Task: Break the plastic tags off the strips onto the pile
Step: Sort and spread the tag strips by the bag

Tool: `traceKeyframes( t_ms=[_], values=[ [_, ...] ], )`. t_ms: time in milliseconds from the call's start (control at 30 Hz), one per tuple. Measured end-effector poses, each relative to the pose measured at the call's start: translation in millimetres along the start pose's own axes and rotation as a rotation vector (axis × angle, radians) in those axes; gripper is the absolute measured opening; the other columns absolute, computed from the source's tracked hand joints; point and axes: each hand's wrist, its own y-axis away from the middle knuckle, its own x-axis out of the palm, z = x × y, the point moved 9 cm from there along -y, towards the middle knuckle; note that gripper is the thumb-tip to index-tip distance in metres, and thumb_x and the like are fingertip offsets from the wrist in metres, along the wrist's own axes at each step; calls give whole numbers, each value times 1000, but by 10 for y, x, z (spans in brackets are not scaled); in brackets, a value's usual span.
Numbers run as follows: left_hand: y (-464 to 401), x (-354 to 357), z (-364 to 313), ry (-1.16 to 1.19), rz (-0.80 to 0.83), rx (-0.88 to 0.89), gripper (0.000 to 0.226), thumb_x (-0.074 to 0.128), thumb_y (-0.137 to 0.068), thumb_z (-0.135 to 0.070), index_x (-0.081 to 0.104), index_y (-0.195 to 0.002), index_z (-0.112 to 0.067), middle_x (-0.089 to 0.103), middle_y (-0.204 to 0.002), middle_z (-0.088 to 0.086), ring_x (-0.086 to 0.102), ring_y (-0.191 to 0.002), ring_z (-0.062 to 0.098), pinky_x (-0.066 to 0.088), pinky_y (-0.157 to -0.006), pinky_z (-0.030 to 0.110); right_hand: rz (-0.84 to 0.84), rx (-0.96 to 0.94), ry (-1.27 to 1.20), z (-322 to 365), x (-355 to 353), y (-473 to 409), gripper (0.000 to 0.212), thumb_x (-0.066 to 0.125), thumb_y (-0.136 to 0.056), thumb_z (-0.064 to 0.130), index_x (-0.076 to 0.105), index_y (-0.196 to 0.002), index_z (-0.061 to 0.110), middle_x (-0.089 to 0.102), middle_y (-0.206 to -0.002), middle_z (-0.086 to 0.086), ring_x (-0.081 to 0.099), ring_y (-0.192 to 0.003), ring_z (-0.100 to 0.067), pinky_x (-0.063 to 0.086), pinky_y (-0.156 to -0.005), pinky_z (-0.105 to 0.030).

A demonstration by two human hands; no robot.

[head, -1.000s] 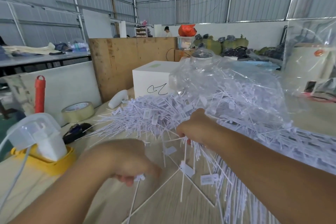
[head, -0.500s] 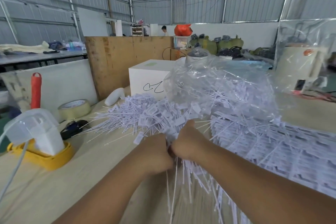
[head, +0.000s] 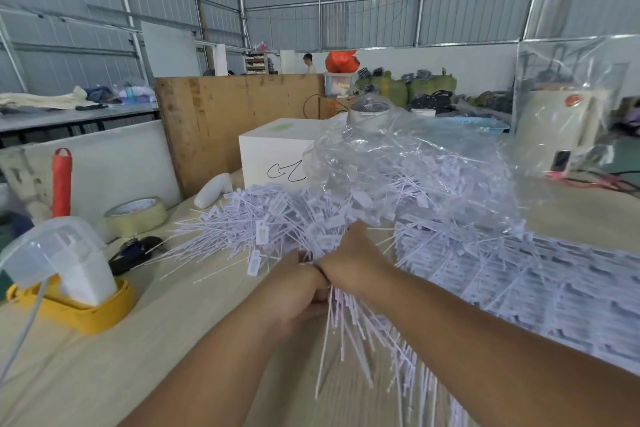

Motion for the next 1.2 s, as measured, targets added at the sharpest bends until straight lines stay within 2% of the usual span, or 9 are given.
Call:
traceKeyframes(
  t_ms=[233,367,467,600,667,767,900,1067,1200],
  values=[
    [115,127,-12,321,65,-103,23,38,-87,-6,57,-99,1,60,-96,23,58,-85,34,55,-67,41,17,36,156,46,-10,-32,100,59,-89,14,-21,-148,4,33,-151,-20,46,-128,-32,44,-92,-32],
    [165,58,-163,123,-55,18,24,44,-90,-20,62,-91,-4,59,-69,13,58,-75,31,54,-73,47,9,-4,248,122,-47,-32,65,55,-90,16,22,-141,-7,47,-134,-22,51,-119,-34,38,-81,-32],
    [204,66,-248,-157,9,83,31,43,-95,-30,60,-112,-10,67,-88,7,67,-79,22,49,-94,50,52,-13,278,123,-57,1,74,62,-90,20,19,-143,-8,51,-129,-20,56,-116,-29,44,-81,-28],
    [347,-84,-458,-702,-117,323,29,51,-84,-41,45,-112,-34,68,-86,-8,64,-70,4,52,-67,33,17,-63,154,149,-172,34,38,61,-87,5,38,-116,2,55,-86,-9,59,-64,-17,40,-36,-14],
    [404,-107,-511,-910,-185,382,27,51,-74,-40,54,-97,-27,66,-79,-6,63,-69,8,49,-60,34,24,-57,151,160,-251,42,38,60,-84,4,37,-113,8,54,-87,-7,56,-64,-15,33,-32,-13],
    [318,109,-267,-1170,14,245,22,56,-79,-37,65,-88,-19,66,-89,-4,64,-82,15,55,-76,37,64,-67,126,257,-332,88,30,59,-81,-1,43,-103,10,51,-76,-4,52,-60,-15,28,-36,-11],
    [189,456,-93,-1159,197,239,32,64,-82,-56,63,-89,-24,64,-88,-11,62,-86,11,53,-83,36,72,-98,119,351,-381,153,36,58,-78,-5,46,-111,1,43,-71,-6,43,-62,-17,25,-43,-18],
    [14,588,-98,-1259,120,251,40,59,-87,-48,66,-103,-12,65,-104,5,62,-95,23,53,-87,40,98,-101,151,306,-397,213,40,59,-73,-8,53,-113,-5,51,-62,-9,47,-56,-19,30,-43,-18],
    [55,614,-165,-1202,138,306,14,58,-91,-28,63,-94,-15,61,-92,7,57,-79,13,48,-64,25,89,-101,177,261,-470,216,34,63,-73,-4,43,-98,9,48,-69,-6,42,-57,-14,29,-44,-20]
  ],
)
